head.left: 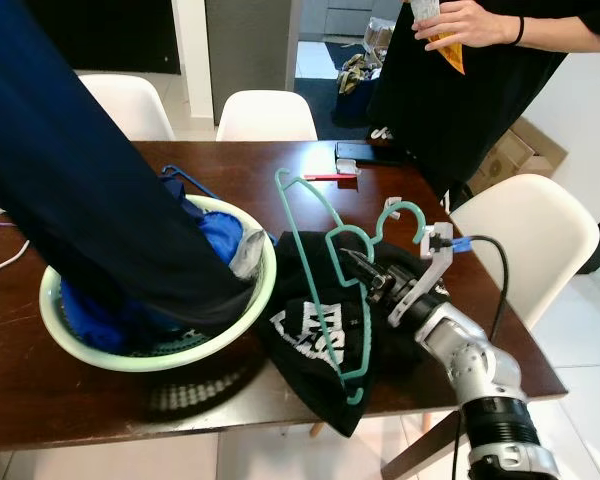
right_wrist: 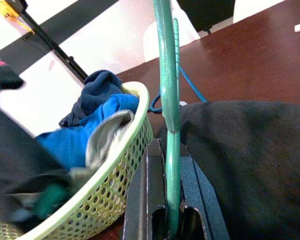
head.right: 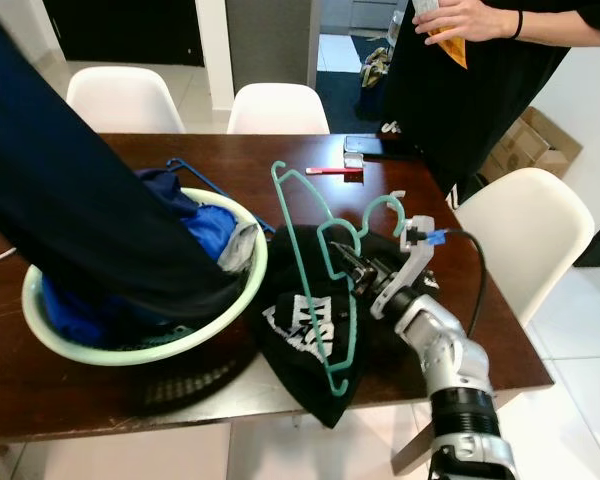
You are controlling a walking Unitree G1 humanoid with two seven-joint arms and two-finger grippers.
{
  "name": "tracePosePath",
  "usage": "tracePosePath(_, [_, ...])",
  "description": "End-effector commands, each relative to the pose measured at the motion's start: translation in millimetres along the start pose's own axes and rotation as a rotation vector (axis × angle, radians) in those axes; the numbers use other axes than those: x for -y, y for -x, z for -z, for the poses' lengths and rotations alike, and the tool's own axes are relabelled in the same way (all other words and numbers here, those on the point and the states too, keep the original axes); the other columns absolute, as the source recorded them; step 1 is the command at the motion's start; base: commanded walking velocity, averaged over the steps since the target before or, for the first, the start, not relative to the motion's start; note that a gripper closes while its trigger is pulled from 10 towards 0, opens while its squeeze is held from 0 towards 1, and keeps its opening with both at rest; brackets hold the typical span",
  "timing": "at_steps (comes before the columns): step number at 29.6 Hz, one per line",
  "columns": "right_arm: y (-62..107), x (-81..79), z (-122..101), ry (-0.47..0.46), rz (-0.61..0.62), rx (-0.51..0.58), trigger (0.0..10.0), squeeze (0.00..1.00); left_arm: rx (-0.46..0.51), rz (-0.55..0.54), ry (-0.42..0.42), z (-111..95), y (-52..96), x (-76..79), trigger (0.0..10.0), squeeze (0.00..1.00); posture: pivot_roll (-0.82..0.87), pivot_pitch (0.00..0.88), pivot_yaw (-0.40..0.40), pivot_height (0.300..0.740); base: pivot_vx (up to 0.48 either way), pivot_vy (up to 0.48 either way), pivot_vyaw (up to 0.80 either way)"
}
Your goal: Hang hanger
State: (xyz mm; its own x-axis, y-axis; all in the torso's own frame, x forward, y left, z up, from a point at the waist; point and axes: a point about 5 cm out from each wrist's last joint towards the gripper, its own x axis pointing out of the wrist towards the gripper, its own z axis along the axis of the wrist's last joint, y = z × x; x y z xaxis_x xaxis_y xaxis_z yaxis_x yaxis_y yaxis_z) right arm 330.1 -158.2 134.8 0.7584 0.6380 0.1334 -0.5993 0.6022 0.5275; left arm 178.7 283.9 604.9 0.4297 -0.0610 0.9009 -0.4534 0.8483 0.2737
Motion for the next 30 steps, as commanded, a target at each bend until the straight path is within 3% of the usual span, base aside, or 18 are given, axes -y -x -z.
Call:
tracePosePath(1, [-0.7,0.9,-0.5,-0.003,-0.002,0.01,10.0,0.0,0.025,-0.017,-0.06,-9.3,-2.7,-6.9,10.0,0.0,0.15,0.0,-0.03,0.74,0.0,0.0,0.0])
tracePosePath(6, [0.0,1.8,0.0,-0.006,0.001,0.014,10.0,0.0,0.053,-0.069,-0.138,-23.4,-14.3,-15.3,10.0,0.0,0.15,0.0,-0.027,0.74,0.0,0.0,0.0])
tracePosePath(8, [0.9,2.5,0.8,-0.01,0.003,0.017,10.0,0.0,0.05,-0.201,-0.268,-33.0,-14.8,-39.4,10.0,0.0,0.16,0.0,-0.025,0.74,0.0,0.0,0.0])
tracePosePath(10, [1.1,2.6,0.9,-0.011,0.003,0.017,10.0,0.0,0.049,-0.224,-0.292,-34.4,-14.2,-43.9,10.0,0.0,0.16,0.0,-0.025,0.74,0.0,0.0,0.0])
tracePosePath(14, [1.8,3.5,1.4,-0.016,0.002,0.014,10.0,0.0,0.023,-0.427,-0.458,-48.7,-1.3,-86.1,10.0,0.0,0.17,0.0,-0.033,0.74,0.0,0.0,0.0])
tracePosePath(17, [2.6,4.7,1.4,-0.015,0.003,0.011,10.0,0.0,0.02,-0.476,-0.52,-57.6,0.4,-98.4,10.0,0.0,0.18,0.0,-0.041,0.74,0.0,0.0,0.0])
tracePosePath(23, [4.8,8.0,1.9,-0.02,0.01,0.009,10.0,0.0,0.017,-0.534,-0.592,-72.6,1.1,-110.5,10.0,0.0,0.21,0.0,-0.05,0.74,0.0,0.0,0.0])
tracePosePath(24, [4.8,9.3,2.1,-0.026,0.014,0.01,10.0,0.0,0.016,-0.557,-0.634,-80.5,-0.4,-113.4,10.0,0.0,0.22,0.0,-0.052,0.74,0.0,0.0,0.0])
tracePosePath(29, [3.9,9.8,2.5,-0.029,0.015,0.011,10.0,0.0,0.017,-0.567,-0.662,-87.3,-3.3,-113.2,10.0,0.0,0.23,0.0,-0.052,0.74,0.0,0.0,0.0])
tracePosePath(30, [2.7,9.9,3.5,-0.031,0.016,0.009,10.0,0.0,0.024,-0.547,-0.668,-88.3,-8.5,-106.6,10.0,0.0,0.23,0.0,-0.051,0.74,0.0,0.0,0.0])
